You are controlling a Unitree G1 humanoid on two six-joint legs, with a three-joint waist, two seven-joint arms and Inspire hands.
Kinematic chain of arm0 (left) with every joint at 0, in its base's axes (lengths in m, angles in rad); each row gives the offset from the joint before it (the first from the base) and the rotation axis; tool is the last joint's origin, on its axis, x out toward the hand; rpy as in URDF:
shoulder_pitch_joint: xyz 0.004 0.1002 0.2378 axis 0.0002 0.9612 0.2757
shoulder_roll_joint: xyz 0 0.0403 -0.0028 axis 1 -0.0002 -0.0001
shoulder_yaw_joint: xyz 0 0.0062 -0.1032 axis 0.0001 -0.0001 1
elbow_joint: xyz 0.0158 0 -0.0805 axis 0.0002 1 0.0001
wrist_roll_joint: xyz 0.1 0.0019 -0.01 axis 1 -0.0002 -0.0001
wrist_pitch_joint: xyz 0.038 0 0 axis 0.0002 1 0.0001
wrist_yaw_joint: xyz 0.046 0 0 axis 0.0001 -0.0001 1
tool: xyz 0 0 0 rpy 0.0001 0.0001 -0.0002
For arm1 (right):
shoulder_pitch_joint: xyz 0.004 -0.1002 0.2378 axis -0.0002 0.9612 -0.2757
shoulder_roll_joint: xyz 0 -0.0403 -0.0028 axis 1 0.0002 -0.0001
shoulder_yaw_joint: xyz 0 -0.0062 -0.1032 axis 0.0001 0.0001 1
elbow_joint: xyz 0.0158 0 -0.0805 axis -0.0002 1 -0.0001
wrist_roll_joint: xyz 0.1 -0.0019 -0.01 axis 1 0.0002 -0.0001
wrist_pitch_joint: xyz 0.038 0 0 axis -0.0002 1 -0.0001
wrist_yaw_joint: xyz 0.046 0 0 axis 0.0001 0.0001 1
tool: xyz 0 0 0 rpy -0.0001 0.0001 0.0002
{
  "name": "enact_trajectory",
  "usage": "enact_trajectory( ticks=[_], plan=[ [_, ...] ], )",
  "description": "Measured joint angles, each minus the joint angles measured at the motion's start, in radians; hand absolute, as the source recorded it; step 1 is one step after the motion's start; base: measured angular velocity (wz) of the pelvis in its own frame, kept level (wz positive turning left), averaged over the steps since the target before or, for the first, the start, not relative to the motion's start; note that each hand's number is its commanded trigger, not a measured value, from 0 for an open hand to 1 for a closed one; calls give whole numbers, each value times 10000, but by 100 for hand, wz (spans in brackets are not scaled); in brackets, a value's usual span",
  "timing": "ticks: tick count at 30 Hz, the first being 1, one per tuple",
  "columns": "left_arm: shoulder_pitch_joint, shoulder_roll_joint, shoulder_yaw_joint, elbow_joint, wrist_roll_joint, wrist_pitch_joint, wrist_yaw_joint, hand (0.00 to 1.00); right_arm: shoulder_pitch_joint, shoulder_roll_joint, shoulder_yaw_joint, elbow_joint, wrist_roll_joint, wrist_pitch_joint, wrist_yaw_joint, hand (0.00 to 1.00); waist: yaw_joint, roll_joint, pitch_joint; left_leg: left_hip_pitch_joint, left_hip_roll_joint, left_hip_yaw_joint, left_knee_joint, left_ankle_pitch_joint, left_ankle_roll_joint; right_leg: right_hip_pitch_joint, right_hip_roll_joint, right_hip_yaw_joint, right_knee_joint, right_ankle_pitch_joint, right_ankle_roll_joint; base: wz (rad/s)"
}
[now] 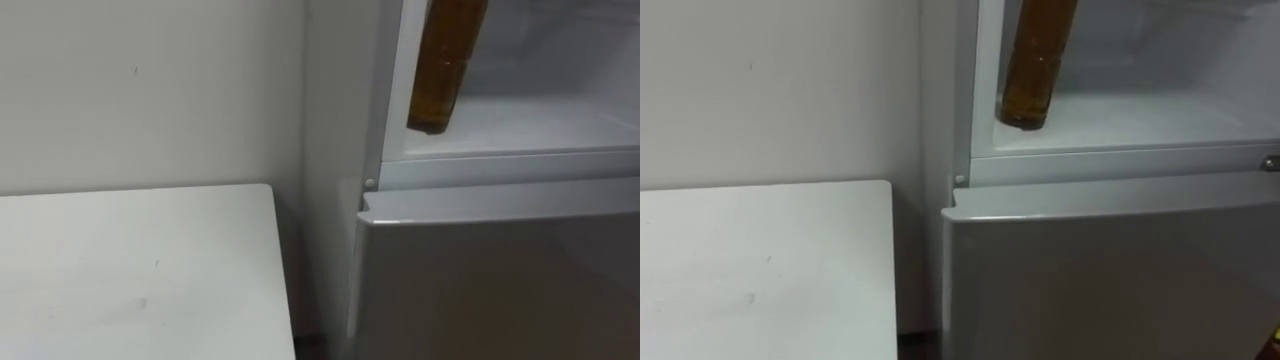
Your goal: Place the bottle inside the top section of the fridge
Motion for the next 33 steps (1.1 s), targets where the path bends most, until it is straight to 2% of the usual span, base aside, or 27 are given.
enact_trajectory(
  ticks=[12,17,19,24,33],
  plan=[
    [-1,14,-19,-41,75,-23,-7,0,-7,-1,137,-374,-16,-3,717,0,97,0,-4,-47,8,16,39,0,0,-134,7,79,140,-5,-8,-1],
    [-51,31,-60,-17,70,-81,12,0,-215,-5,186,-1085,0,-182,919,0,286,-44,-28,10,23,12,45,0,0,-41,18,52,119,1,-19,1],
    [-42,81,-381,-10,63,-79,19,0,-481,-6,354,-1367,70,-493,1080,0,348,-88,-48,50,29,4,48,0,0,59,17,5,51,7,-26,6],
    [-92,98,-728,-1,71,-66,1,0,-525,-5,675,-1625,417,-781,1686,0,546,-118,-54,136,69,-71,53,0,0,372,56,-144,-317,132,-18,7],
    [-104,143,-1064,5,44,117,-1,0,-642,-4,1304,-1632,452,-816,2871,0,581,-74,-77,11,69,-197,57,0,0,382,61,-261,-456,195,-14,4]
  ],
)
